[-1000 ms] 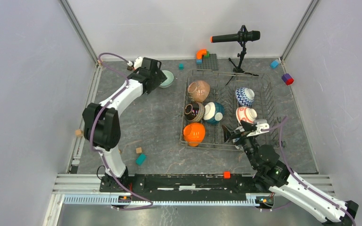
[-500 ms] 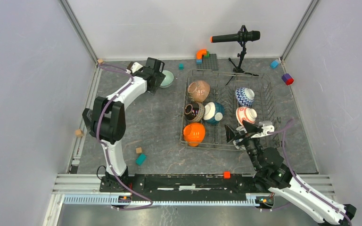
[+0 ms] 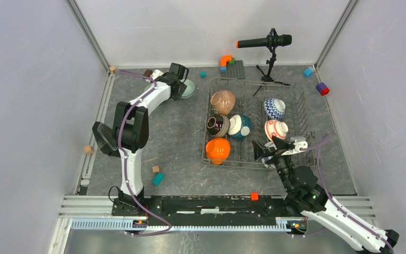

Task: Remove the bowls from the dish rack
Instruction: Pick up the bowl from the center of the board.

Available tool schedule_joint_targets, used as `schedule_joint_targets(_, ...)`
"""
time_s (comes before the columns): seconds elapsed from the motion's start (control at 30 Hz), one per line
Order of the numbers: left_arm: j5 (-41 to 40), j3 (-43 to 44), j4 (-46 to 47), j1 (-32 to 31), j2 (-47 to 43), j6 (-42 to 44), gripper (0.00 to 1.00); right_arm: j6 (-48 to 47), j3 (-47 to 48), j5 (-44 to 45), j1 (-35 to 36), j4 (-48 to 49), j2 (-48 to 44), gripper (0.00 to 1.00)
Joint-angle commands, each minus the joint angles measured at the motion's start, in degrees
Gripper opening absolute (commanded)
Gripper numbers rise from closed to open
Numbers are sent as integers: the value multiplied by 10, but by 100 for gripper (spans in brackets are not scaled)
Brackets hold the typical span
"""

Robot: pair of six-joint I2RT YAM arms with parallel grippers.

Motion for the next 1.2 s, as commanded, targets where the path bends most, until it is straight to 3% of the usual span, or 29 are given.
schedule_joint_targets(0.0,-20,28,-13,2,22,-19,54,5,1,14,0,4,-4,94)
schedule_joint_targets(0.4,-13,27,-11,2,36,-11,39,5,-1,14,0,4,0,94)
schedule_joint_targets(0.53,-11,24,-7,3,30,-3,27,5,-3,14,-1,6,2,94)
schedule_joint_targets(0.7,4,8,22,3,-2,6,2,8,0,9,0,6,5,94)
schedule_joint_targets(0.93,5,-31,50,20,-116,35,2,4,1,7,0,5,7,94)
schedule_joint_targets(1.17,14,-101,47,97,-224,68,2,5,-6,0,0,14,12,94)
